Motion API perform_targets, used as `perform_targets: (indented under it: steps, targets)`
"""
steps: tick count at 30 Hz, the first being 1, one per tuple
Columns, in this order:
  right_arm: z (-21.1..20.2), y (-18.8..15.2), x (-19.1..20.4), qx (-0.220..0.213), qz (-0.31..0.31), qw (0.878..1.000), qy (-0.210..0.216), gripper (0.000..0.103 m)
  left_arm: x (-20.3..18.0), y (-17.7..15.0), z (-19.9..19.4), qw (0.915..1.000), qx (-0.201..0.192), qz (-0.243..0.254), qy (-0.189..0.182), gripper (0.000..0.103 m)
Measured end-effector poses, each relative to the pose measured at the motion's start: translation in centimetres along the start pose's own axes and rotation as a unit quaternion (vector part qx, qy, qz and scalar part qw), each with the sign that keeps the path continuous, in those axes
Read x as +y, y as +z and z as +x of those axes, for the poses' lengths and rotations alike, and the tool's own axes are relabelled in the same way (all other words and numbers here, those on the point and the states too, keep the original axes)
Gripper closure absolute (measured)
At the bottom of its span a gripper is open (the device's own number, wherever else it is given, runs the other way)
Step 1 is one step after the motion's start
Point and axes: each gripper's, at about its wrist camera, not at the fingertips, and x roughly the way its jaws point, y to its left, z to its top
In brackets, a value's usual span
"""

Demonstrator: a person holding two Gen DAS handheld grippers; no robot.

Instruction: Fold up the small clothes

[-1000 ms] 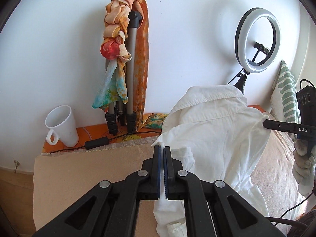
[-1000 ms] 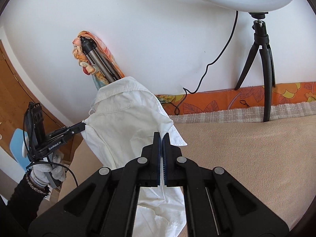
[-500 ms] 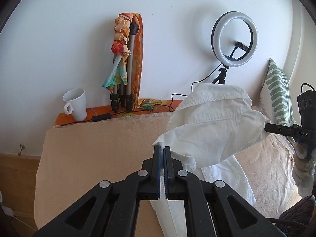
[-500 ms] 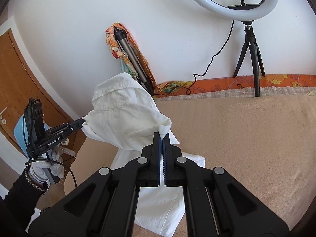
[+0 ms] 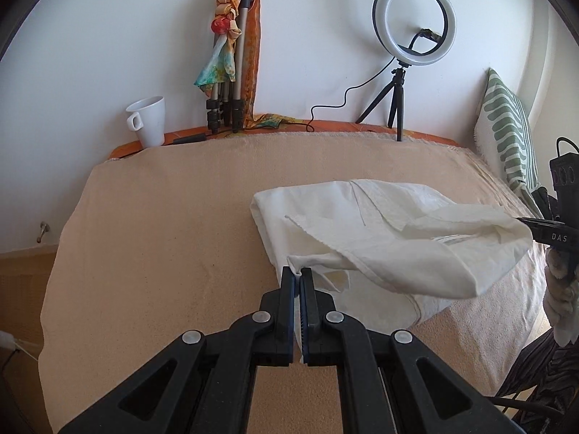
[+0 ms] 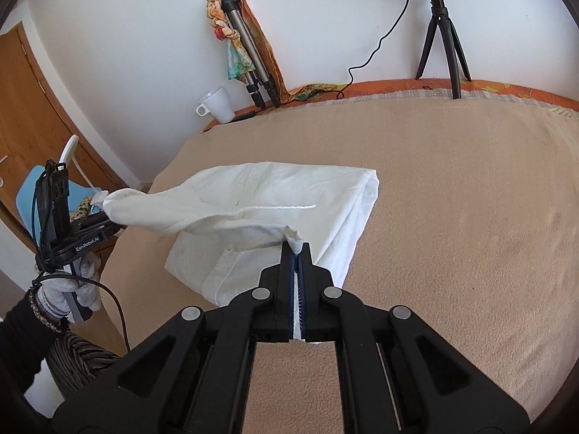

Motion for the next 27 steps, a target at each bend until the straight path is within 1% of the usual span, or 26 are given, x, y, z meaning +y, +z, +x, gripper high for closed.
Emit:
perform_targets:
  steps: [5, 7, 9, 11, 12, 13, 14, 15, 16, 17, 18, 19, 20, 21, 22, 23, 25, 26, 27]
  targets:
    - [0.6, -1.7, 0.3, 0.010, -0.033, 0.999, -0.022, 0.100, -0.6, -2.4, 0.0, 0.9996, 0.018, 0.020, 0.009, 0.103]
    - [0.6, -2.4, 0.2, 0.011, -0.045, 0.998, -0.045, 0.100, -0.5, -3.4, -0.3, 0.9994, 0.027, 0.020, 0.010, 0.103]
    - [0.8, -3.0, -0.3, 0.028, -0.050, 0.997, -0.047, 0.100, -0.3, -4.2, -0.8, 0.9992, 0.032, 0.022, 0.012, 0.103]
    - [0.4, -3.6, -1.0, 0.034, -0.051, 0.996, -0.062, 0.100, 0.4, -4.5, -1.5, 0.9993, 0.029, 0.014, 0.017, 0.103]
    - [0.1, -3.9, -1.4, 0.036, -0.049, 0.996, -0.071, 0.100, 0.9, -4.4, -1.8, 0.9995, 0.028, -0.001, 0.014, 0.102]
    - [-0.3, -3.9, -1.9, 0.036, -0.038, 0.996, -0.073, 0.100, 1.6, -4.3, -2.0, 0.9993, 0.030, -0.023, 0.007, 0.092]
    - [-0.7, -3.9, -2.5, 0.034, -0.017, 0.997, -0.066, 0.100, 2.5, -4.0, -2.1, 0.9983, 0.030, -0.050, -0.004, 0.083]
    - [-1.1, -3.8, -3.2, 0.032, 0.009, 0.998, -0.050, 0.100, 3.3, -3.7, -2.1, 0.9962, 0.027, -0.080, -0.021, 0.074]
    - [-1.4, -3.6, -3.9, 0.029, 0.035, 0.999, -0.031, 0.100, 4.2, -3.3, -1.9, 0.9930, 0.027, -0.109, -0.036, 0.073]
    - [-1.6, -3.3, -4.5, 0.027, 0.061, 0.998, -0.009, 0.097, 4.8, -3.0, -1.6, 0.9891, 0.031, -0.136, -0.048, 0.073]
    - [-1.6, -3.1, -5.2, 0.023, 0.087, 0.996, 0.013, 0.088, 5.3, -2.7, -1.2, 0.9849, 0.035, -0.158, -0.061, 0.073]
    - [-1.7, -2.9, -5.8, 0.018, 0.112, 0.993, 0.034, 0.081, 5.6, -2.4, -0.8, 0.9806, 0.039, -0.175, -0.079, 0.072]
    - [-1.6, -2.8, -6.4, 0.013, 0.138, 0.989, 0.052, 0.068, 5.9, -2.2, -0.4, 0.9761, 0.042, -0.191, -0.095, 0.072]
    - [-1.6, -2.8, -6.9, 0.009, 0.159, 0.985, 0.070, 0.064, 6.1, -1.9, 0.0, 0.9712, 0.047, -0.205, -0.111, 0.072]
    - [-1.4, -2.7, -7.3, 0.010, 0.177, 0.980, 0.087, 0.064, 6.2, -1.8, 0.5, 0.9665, 0.054, -0.217, -0.125, 0.072]
    - [-0.9, -2.6, -7.6, 0.014, 0.189, 0.977, 0.097, 0.064, 6.3, -1.7, 1.0, 0.9624, 0.060, -0.230, -0.131, 0.072]
    - [0.3, -2.5, -8.0, 0.034, 0.204, 0.972, 0.110, 0.064, 6.7, -1.8, 2.0, 0.9527, 0.069, -0.258, -0.146, 0.073]
    - [1.0, -2.6, -8.1, 0.042, 0.214, 0.969, 0.114, 0.064, 6.9, -1.9, 2.5, 0.9452, 0.074, -0.275, -0.160, 0.074]
    - [1.5, -2.7, -8.1, 0.048, 0.223, 0.966, 0.119, 0.064, 7.2, -2.0, 3.0, 0.9375, 0.079, -0.291, -0.173, 0.079]
